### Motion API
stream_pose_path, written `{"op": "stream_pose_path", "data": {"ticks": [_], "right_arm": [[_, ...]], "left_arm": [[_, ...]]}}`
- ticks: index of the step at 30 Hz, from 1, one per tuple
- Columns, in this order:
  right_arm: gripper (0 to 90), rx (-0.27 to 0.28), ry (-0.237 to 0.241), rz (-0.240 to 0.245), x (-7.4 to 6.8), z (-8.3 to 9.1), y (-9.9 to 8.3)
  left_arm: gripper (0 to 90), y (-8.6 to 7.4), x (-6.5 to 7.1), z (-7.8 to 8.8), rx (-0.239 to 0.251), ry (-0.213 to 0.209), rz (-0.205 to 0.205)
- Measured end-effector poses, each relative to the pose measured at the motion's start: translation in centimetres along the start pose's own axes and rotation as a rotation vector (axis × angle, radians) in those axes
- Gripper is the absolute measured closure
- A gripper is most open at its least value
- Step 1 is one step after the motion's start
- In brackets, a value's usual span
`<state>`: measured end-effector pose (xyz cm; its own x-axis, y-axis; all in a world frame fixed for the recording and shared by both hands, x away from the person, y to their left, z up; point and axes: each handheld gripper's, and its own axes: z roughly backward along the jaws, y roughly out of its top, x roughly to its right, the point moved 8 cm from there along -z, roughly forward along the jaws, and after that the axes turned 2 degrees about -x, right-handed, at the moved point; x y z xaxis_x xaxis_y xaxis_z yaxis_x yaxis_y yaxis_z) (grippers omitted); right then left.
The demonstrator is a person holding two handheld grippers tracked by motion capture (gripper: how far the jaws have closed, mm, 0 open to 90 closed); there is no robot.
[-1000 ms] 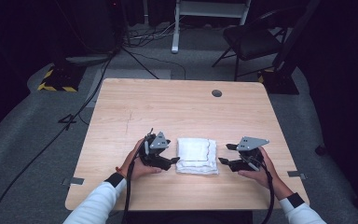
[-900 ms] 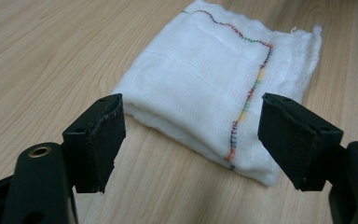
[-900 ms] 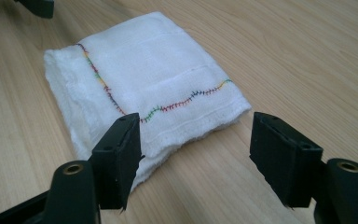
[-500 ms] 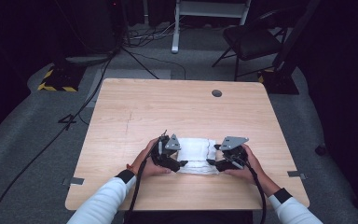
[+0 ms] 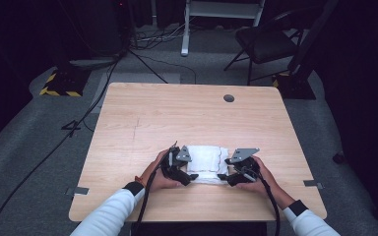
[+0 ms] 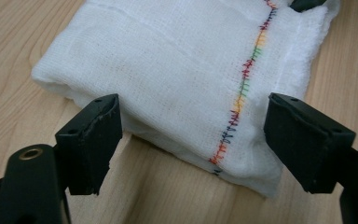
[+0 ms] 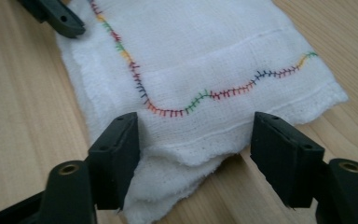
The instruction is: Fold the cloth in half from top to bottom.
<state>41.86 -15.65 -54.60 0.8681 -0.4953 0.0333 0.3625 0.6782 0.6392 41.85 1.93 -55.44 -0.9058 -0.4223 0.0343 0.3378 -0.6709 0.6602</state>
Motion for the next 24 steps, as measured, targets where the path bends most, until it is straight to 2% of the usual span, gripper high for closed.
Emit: {"op": "stream_pose_path", "data": {"ticks": [2, 9, 13, 16, 20, 24], "right_arm": [[29.0, -0.019, 0.006, -0.043, 0.5, -0.2, 0.0], [25.7, -0.015, 0.047, -0.079, 1.3, -0.8, 0.1], [25.3, -0.024, 0.044, -0.092, 2.3, -1.2, 0.5], [24.9, -0.03, 0.032, -0.094, 3.2, -1.5, 1.0], [24.5, -0.031, 0.008, -0.081, 4.0, -1.9, 1.5], [24.9, -0.025, 0.008, -0.067, 4.2, -2.0, 1.8]], "left_arm": [[17.3, 0.0, -0.3, -0.2, -0.005, -0.018, 0.006], [15.9, 0.5, -1.1, -0.7, -0.015, -0.055, 0.012], [15.9, 0.9, -2.0, -1.0, -0.008, -0.047, 0.014], [15.6, 1.1, -2.9, -1.3, 0.014, -0.045, 0.016], [15.2, 1.4, -3.8, -1.5, 0.003, -0.038, 0.032], [15.3, 1.5, -3.9, -1.2, -0.004, -0.016, 0.023]]}}
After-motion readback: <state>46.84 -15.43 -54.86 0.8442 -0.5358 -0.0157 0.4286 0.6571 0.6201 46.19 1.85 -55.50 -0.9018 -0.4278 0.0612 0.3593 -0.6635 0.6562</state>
